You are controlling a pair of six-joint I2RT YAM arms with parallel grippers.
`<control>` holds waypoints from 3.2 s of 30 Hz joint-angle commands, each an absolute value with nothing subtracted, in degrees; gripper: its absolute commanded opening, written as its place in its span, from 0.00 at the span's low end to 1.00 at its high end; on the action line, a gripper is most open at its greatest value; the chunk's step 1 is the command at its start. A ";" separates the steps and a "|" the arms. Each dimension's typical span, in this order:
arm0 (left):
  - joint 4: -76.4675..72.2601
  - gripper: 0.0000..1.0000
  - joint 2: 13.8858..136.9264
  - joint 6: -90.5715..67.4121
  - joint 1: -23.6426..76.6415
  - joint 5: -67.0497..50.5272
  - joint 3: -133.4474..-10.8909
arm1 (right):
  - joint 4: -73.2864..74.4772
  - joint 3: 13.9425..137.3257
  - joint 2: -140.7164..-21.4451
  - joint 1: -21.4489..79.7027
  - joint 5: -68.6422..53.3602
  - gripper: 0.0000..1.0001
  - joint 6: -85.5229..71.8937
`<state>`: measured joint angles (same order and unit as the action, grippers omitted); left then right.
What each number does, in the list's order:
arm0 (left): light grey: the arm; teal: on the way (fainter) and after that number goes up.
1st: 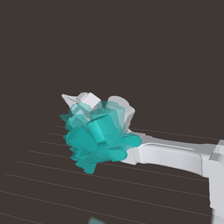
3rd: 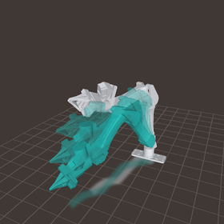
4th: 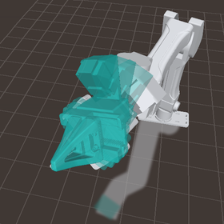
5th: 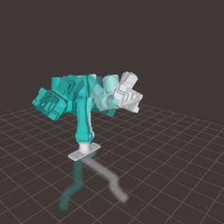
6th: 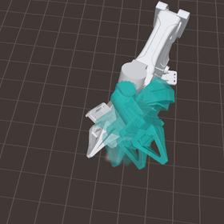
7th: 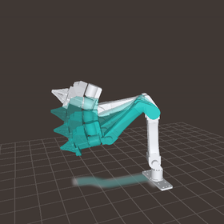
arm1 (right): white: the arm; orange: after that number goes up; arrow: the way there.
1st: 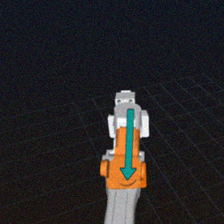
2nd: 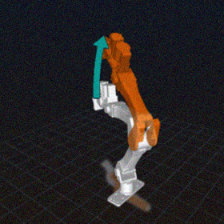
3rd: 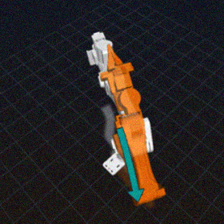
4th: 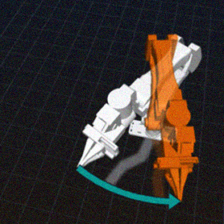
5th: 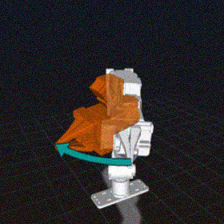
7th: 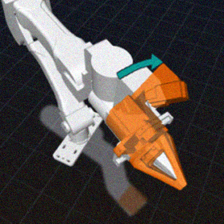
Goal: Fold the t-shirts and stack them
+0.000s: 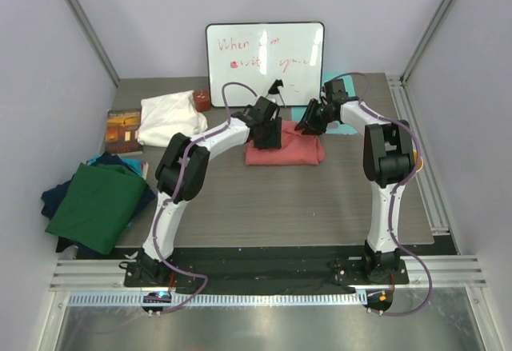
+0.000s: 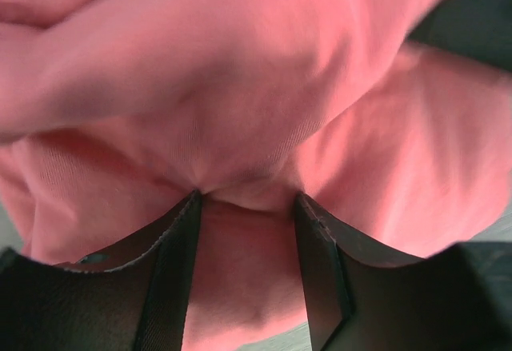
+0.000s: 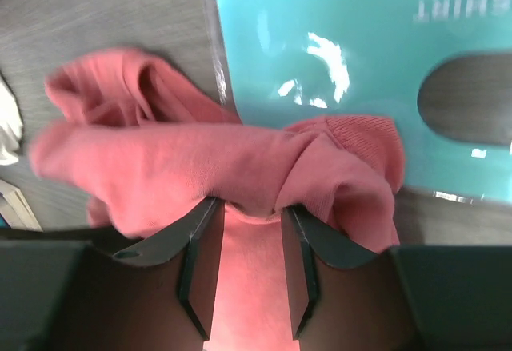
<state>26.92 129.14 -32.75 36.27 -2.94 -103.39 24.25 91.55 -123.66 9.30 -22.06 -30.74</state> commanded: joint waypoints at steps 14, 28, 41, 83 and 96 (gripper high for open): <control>25.40 0.48 112.86 -31.11 47.28 0.18 -70.50 | 22.23 99.14 -124.28 9.76 -19.16 0.40 -31.55; 31.55 0.55 108.80 -32.17 47.73 4.48 -80.93 | 28.80 87.11 -100.47 12.74 -22.76 0.41 -29.54; 30.86 0.54 107.23 -32.25 43.34 4.31 -79.72 | 29.10 69.79 -96.24 21.00 -23.03 0.39 -27.07; 34.01 0.54 96.59 -24.79 26.10 4.66 -67.50 | 21.27 69.35 -116.19 21.27 -22.32 0.35 -27.25; 35.59 0.54 97.55 -24.70 25.31 3.08 -72.59 | 27.50 73.97 -105.21 21.09 -22.85 0.37 -26.29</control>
